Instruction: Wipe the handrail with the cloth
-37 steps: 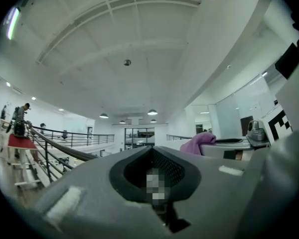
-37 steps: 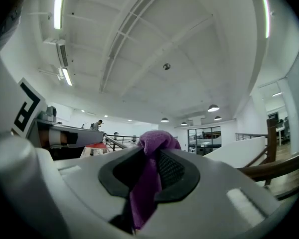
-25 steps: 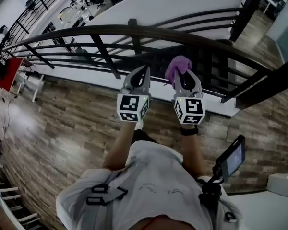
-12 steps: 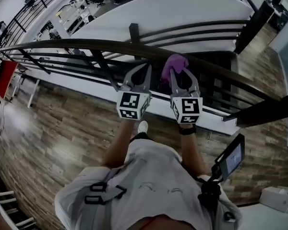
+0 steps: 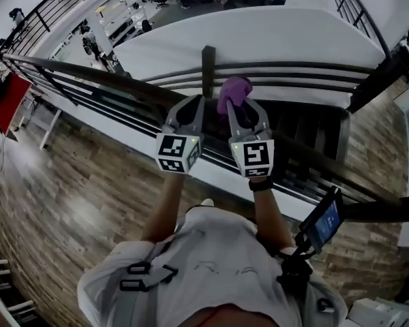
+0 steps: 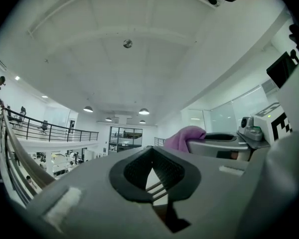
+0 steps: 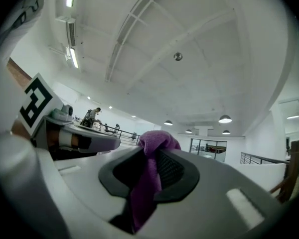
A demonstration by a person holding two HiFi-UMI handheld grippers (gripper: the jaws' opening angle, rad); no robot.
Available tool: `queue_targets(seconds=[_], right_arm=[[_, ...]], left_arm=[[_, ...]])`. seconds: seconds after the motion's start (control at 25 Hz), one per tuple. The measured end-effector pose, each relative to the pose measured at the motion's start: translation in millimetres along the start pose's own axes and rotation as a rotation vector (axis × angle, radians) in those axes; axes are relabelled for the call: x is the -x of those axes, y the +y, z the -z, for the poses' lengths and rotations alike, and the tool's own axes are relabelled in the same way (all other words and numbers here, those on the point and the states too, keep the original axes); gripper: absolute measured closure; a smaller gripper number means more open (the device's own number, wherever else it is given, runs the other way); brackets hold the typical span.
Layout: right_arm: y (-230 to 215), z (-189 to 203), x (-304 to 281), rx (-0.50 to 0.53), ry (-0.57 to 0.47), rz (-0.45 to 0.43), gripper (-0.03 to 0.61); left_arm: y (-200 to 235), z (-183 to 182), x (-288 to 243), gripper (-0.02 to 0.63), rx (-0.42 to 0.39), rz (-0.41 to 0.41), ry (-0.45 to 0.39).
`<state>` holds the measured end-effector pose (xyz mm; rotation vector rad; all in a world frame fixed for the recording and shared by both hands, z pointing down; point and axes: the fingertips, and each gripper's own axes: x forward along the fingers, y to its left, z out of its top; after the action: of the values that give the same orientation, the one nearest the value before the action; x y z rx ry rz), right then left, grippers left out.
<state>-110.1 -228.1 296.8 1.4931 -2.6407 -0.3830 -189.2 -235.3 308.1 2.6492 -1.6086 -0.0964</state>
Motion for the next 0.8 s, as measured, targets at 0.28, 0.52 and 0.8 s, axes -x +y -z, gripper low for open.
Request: queue_targets(seconds=[0.28, 0.52, 0.8], right_arm=[[39.8, 42.0, -78.8, -0.078, 0.173, -0.281, 0.512], [127.2, 91.3, -153.9, 0.073, 0.316, -0.543, 0.511], [203.3, 138.4, -237.6, 0.229, 0.46, -0.633, 0.511]], left_arm=[[58.5, 4.2, 16.2, 0.614, 0.003, -0.199, -0.012], [114.5, 31.5, 72.2, 0.614, 0.054, -0.394, 0.025], [147.6, 39.0, 116.6, 0.614, 0.059, -0.492, 0.052]])
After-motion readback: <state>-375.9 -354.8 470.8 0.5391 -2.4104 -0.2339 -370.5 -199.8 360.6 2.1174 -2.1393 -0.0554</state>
